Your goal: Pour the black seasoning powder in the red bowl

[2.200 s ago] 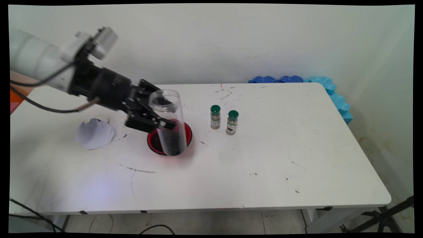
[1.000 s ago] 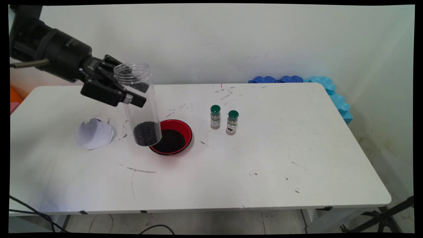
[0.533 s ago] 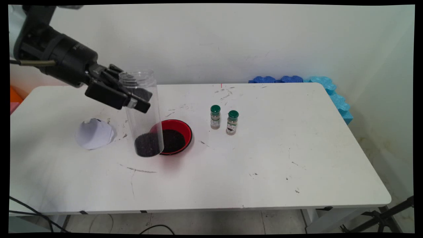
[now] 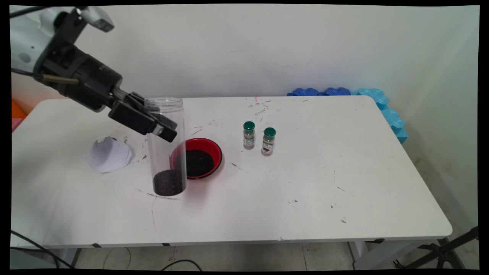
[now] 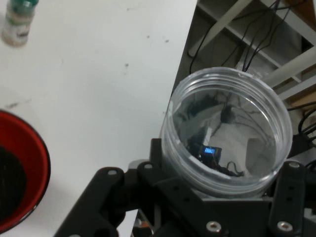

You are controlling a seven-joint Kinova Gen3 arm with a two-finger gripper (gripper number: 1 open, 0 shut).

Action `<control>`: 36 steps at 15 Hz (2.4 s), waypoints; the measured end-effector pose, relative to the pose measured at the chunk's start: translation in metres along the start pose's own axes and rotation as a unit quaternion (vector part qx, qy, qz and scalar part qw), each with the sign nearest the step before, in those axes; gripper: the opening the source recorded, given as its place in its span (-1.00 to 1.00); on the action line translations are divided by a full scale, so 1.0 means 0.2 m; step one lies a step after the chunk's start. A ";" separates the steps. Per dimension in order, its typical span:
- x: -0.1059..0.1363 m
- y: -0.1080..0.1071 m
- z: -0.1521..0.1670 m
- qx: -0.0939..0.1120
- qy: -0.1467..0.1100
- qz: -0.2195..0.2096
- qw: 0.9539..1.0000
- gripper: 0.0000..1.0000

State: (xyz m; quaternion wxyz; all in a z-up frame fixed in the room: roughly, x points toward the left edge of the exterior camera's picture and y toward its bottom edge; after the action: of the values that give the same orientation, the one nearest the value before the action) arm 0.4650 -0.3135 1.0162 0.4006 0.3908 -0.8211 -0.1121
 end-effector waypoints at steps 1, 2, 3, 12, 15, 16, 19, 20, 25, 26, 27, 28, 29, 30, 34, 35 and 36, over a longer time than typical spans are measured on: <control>0.00 -0.02 0.01 0.001 -0.002 -0.012 1.000 -1.00; 0.01 -0.04 0.02 0.002 -0.003 -0.021 1.000 -1.00; 0.01 -0.05 0.02 0.003 -0.003 -0.027 1.000 -1.00; -0.03 -0.19 0.06 0.005 -0.007 -0.145 0.989 -1.00; -0.04 -0.21 0.06 0.008 -0.007 -0.181 0.983 -1.00; -0.05 -0.23 0.06 0.008 -0.007 -0.196 0.980 -1.00; -0.08 -0.26 0.07 0.006 -0.009 -0.248 0.969 -1.00; -0.08 -0.27 0.07 0.005 -0.009 -0.259 0.966 -1.00; -0.10 -0.33 0.08 -0.003 0.007 -0.361 0.932 -1.00; -0.10 -0.34 0.08 -0.004 0.011 -0.383 0.924 -1.00; -0.11 -0.35 0.08 -0.006 0.015 -0.403 0.915 -1.00; -0.11 -0.36 0.08 -0.008 0.017 -0.420 0.907 -1.00; -0.11 -0.36 0.08 -0.009 0.018 -0.431 0.902 -1.00; -0.11 -0.37 0.09 -0.011 0.019 -0.447 0.894 -1.00; -0.12 -0.40 0.11 -0.019 0.025 -0.505 0.862 -1.00; -0.12 -0.40 0.11 -0.020 0.027 -0.518 0.855 -1.00; -0.11 -0.41 0.12 -0.022 0.029 -0.528 0.848 -1.00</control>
State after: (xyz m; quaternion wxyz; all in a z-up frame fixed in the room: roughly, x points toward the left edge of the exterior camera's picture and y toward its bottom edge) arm 0.5012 -0.3545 0.9472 0.3128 0.7598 -0.4760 -0.3136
